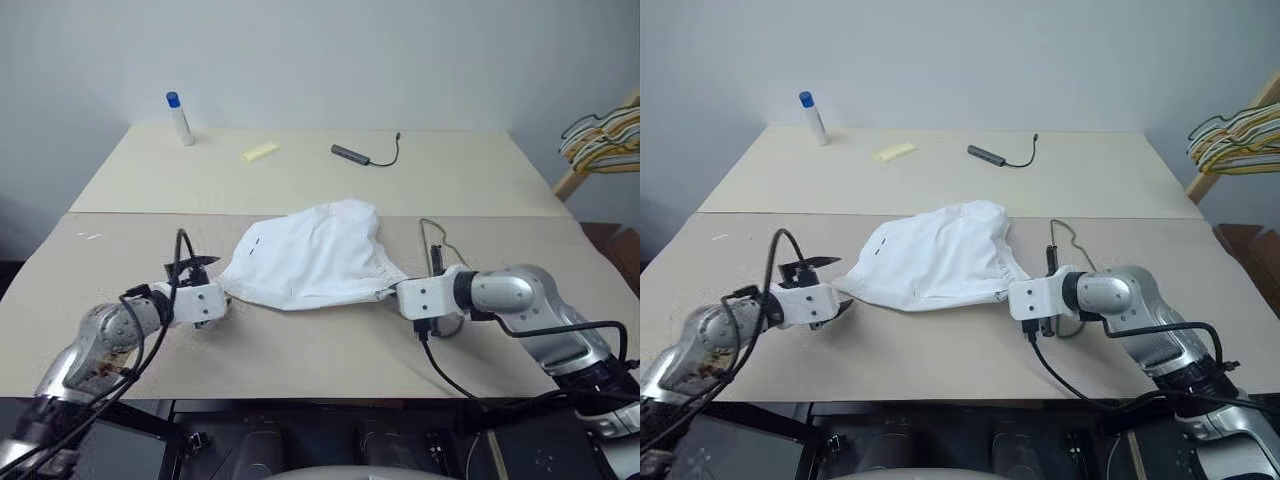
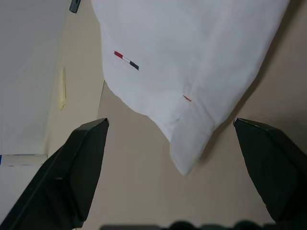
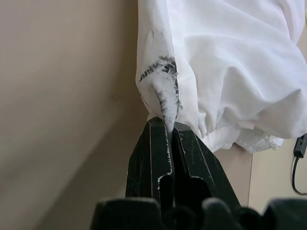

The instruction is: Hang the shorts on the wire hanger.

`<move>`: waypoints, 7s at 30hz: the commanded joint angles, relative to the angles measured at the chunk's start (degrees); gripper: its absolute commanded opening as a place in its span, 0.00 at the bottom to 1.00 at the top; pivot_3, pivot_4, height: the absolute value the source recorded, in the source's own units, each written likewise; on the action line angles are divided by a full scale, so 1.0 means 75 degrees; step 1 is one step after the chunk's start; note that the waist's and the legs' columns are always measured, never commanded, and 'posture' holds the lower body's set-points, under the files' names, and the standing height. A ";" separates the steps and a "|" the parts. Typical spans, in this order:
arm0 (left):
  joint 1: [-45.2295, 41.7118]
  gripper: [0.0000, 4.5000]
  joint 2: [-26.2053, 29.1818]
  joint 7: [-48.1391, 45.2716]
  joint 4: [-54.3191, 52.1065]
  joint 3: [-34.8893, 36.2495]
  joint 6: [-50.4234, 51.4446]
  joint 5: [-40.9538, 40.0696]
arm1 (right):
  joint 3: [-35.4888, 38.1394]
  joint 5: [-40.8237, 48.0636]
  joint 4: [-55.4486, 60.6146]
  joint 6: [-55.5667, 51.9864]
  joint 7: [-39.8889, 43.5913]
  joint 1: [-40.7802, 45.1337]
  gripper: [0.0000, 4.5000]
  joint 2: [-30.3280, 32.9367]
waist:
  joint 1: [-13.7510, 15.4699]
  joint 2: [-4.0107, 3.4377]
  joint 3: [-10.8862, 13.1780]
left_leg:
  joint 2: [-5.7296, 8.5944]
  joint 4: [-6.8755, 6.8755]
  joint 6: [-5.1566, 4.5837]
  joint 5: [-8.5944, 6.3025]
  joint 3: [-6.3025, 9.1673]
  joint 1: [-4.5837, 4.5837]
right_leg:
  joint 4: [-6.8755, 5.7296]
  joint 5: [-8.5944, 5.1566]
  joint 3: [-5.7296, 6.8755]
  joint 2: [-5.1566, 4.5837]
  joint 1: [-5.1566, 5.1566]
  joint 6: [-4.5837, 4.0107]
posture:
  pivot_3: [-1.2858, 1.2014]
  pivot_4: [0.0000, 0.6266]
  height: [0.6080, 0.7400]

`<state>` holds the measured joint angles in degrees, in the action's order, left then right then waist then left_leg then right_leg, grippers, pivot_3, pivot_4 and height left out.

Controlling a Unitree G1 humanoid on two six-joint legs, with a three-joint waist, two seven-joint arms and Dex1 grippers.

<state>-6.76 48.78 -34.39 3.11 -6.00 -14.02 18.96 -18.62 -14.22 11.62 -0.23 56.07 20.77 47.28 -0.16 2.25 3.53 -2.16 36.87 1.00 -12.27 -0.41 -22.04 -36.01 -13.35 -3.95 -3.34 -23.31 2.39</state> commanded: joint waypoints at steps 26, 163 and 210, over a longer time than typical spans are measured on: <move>0.0754 0.01 0.1493 -0.3079 -0.0940 0.0503 -0.0196 -0.2979 | 0.1338 0.2652 0.0215 0.1604 0.1993 -0.0551 0.00 0.1331 | -0.0372 -0.0003 -0.0015 | -0.0017 0.0001 0.0000 -0.0007 -0.0011 0.0012 | -0.0011 -0.0006 -0.0004 -0.0002 0.0012 0.0004 | 0.51 0.00 1.00; -0.2500 0.63 -0.0455 -0.3358 -0.3155 0.1748 0.5764 -0.8164 | 0.0934 0.1981 0.0214 -0.6649 -0.3467 -0.0585 0.01 0.0727 | -0.0394 0.0066 0.0204 | -0.0063 0.0010 0.0036 0.0025 -0.0094 -0.0038 | -0.0005 0.0041 -0.0031 0.0030 -0.0066 0.0006 | 0.49 0.04 1.00; -0.5361 0.27 -0.1147 -0.3969 -0.0057 -0.0769 0.7906 -0.5665 | 0.0562 -0.4856 -0.3794 0.6236 -0.8670 0.2413 0.00 0.1125 | -0.1820 -0.0004 0.0119 | 0.0028 0.0030 0.0024 0.0032 -0.0085 -0.0029 | -0.0029 0.0086 -0.0155 -0.0006 -0.0077 0.0084 | 0.46 0.00 1.00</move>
<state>-46.22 39.97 -64.03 3.47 -13.90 44.63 -22.65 -16.16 -50.74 -17.97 45.56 -7.72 37.18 55.04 -13.81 2.22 4.42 -1.95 37.10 1.18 -12.03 -1.05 -22.26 -36.23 -12.70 -5.12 -3.38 -23.89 3.02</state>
